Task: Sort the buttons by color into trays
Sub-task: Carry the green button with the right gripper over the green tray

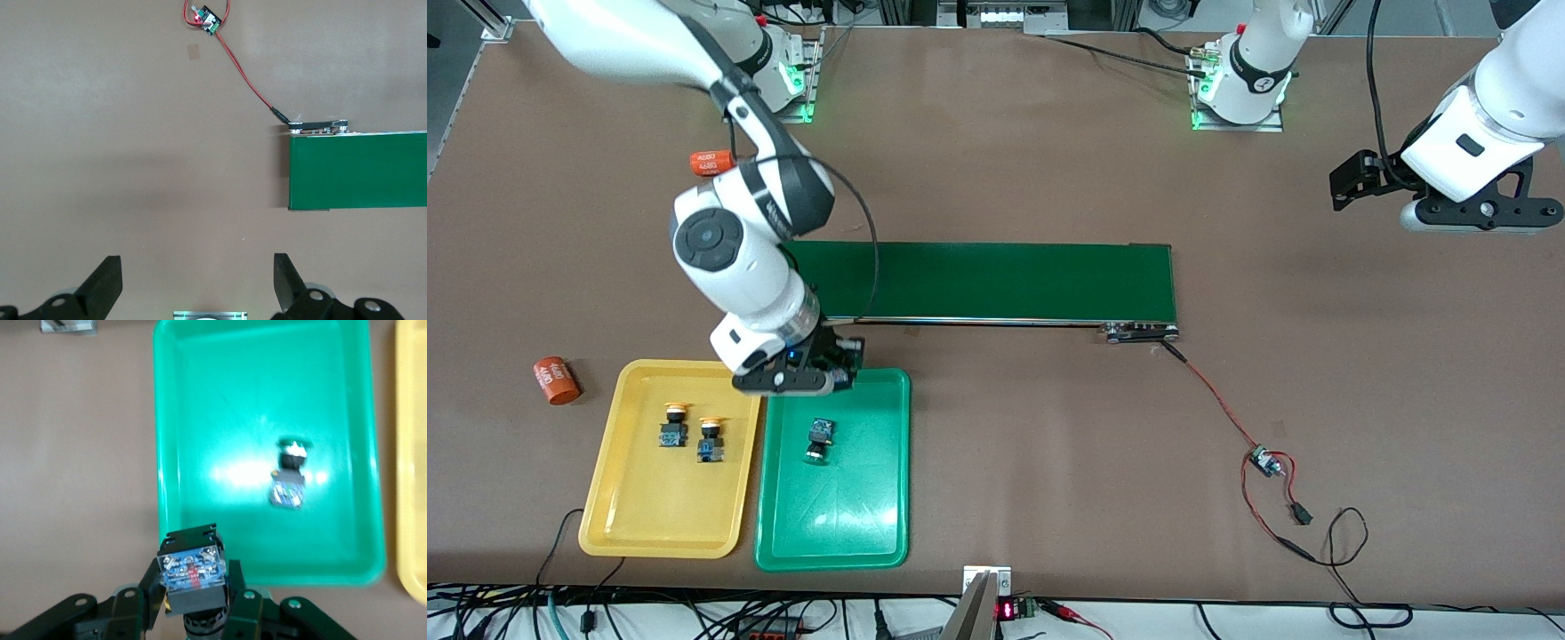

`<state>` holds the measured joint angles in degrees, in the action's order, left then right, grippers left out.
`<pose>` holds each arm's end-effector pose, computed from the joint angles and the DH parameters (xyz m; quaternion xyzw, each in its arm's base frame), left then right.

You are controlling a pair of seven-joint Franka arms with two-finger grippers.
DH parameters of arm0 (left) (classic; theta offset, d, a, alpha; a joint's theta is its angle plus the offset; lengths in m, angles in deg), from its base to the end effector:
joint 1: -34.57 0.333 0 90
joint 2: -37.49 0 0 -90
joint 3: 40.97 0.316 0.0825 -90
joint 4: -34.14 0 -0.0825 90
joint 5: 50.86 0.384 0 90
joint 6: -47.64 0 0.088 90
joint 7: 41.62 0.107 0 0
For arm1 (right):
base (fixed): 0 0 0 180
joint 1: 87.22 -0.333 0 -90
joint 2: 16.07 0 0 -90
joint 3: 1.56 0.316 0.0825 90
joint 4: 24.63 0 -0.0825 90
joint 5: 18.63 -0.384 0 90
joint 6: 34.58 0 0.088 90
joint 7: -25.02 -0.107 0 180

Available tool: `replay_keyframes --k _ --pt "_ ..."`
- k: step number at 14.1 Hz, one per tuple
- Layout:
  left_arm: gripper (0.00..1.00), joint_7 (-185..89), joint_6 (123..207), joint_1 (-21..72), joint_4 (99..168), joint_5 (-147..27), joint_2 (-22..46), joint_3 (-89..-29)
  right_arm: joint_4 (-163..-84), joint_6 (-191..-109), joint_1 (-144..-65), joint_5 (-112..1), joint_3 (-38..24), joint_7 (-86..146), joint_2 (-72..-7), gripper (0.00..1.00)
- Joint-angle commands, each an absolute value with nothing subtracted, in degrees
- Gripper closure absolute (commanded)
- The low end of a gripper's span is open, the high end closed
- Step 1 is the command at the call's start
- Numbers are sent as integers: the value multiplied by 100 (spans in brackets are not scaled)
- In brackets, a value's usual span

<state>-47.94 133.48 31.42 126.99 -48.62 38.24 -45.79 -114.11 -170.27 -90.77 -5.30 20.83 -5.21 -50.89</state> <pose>0.5363 -0.0709 0.6025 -0.9982 0.0140 0.0517 0.0267 0.6675 0.2694 0.3352 -0.9921 0.0094 -0.1029 0.0710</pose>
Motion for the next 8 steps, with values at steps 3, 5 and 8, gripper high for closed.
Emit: replay_keyframes --k 3,5,8 --pt "0 -4689 13237 3158 12599 -4752 3819 -4607 -10909 -17906 -9425 -518 1665 -363 -5886 86" --pt "0 -4689 13246 3149 12599 -4752 3819 -4607 -10883 -18109 -9425 -518 1620 -197 -6018 86" --pt "0 -4689 13246 3158 12599 -4752 3819 -4607 -10550 -18215 -9539 -518 1427 -21 -6360 85"
